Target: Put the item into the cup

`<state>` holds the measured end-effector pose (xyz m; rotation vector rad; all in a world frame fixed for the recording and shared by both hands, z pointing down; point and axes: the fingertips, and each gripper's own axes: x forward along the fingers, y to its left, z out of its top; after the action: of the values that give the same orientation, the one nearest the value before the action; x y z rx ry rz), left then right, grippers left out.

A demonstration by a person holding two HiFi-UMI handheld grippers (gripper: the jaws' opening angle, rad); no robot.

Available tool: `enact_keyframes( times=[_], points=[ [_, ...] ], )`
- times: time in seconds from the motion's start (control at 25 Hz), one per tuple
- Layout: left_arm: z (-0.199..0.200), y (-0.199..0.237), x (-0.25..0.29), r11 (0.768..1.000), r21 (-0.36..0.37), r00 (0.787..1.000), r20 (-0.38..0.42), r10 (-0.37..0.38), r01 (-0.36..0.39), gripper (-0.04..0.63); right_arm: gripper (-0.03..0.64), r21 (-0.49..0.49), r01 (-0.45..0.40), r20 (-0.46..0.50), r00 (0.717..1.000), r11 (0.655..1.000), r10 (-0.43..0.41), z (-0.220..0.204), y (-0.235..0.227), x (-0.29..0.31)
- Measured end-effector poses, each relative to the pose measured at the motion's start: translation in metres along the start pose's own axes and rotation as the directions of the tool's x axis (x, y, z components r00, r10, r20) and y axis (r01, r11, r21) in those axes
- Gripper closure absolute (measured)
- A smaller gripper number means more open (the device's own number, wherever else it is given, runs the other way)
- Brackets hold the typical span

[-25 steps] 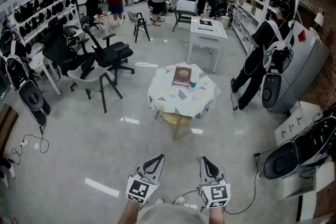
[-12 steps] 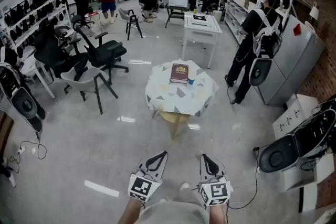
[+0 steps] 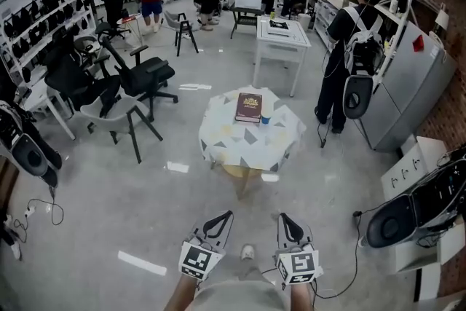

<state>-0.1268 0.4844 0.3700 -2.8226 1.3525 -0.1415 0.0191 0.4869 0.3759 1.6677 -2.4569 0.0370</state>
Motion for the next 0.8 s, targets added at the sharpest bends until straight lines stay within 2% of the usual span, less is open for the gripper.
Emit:
enact_keyframes(
  times=[0.48, 0.8],
  points=[
    [0.011, 0.036, 0.113, 0.999, -0.003, 0.998, -0.029, 0.052, -0.052, 0.583, 0.612, 0.015, -0.052, -0.001, 0.999, 0.999, 0.052, 0.011, -0.086, 0.091],
    [0.020, 0.047, 0.176, 0.996, 0.029, 0.995, -0.052, 0.088, -0.087, 0.583, 0.612, 0.051, -0.096, 0.003, 0.995, 0.994, 0.096, 0.011, -0.136, 0.139]
  ],
)
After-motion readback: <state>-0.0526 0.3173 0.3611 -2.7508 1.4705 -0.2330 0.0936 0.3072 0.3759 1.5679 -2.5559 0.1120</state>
